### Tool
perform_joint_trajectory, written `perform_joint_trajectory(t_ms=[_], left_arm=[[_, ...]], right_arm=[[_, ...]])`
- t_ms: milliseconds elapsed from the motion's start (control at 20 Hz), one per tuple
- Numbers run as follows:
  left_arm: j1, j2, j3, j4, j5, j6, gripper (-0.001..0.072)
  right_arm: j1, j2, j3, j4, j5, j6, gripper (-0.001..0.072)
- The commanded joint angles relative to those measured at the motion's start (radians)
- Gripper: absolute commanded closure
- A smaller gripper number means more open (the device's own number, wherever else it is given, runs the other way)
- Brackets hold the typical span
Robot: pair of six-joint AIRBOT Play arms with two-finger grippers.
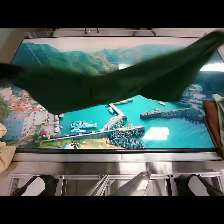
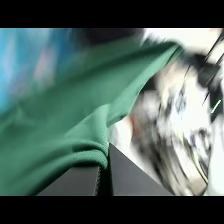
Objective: Fold the shirts.
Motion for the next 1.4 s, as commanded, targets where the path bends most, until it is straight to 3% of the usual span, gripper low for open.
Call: perform_joint_trajectory(t_ms=[0,100,250,450,550,700,850,950,1100,1250,1350], left_arm=[[0.27,0.163,0.135,-0.348,-0.016,-0.056,0.0681],[0.369,0.226,0.163,-0.367,0.023,-0.061,0.068],[0.34,0.194,0.21,-0.489,-0.016,-0.079,0.068],[0.265,0.093,0.294,-0.291,-0.013,-0.105,0.0684],[0.272,0.072,0.299,-0.286,-0.028,-0.069,0.0686],[0.379,0.135,0.236,-0.247,-0.019,-0.054,0.0685],[0.391,0.2,0.13,0.014,0.071,-0.06,0.0684],[0.288,0.179,0.115,0.294,0.19,-0.052,0.0683],[-0.021,0.011,0.119,0.548,0.38,-0.008,0.0682],[-0.282,-0.313,0.247,0.782,0.541,0.003,0.068],[-0.362,-0.557,0.402,0.81,0.605,0.004,0.068]], right_arm=[[-0.176,0.114,0.128,0.192,-0.06,0.032,0.0687],[-0.163,0.137,0.13,0.262,-0.082,0.021,0.0687],[-0.164,0.137,0.132,0.228,-0.079,0.052,0.0687],[-0.164,0.138,0.13,0.041,-0.06,0.108,0.0689],[-0.164,0.156,0.13,-0.019,-0.062,0.116,0.069],[-0.16,0.219,0.122,-0.311,-0.06,0.218,0.069],[-0.084,0.256,0.012,-0.441,-0.088,0.279,0.069],[0.009,0.241,-0.16,-0.435,-0.197,0.274,0.0689],[0.19,0.096,-0.38,-0.434,-0.484,0.171,0.0689],[0.328,-0.175,-0.409,-0.402,-0.719,0.058,0.069],[0.354,-0.364,-0.385,-0.222,-0.792,-0.124,0.0689]])
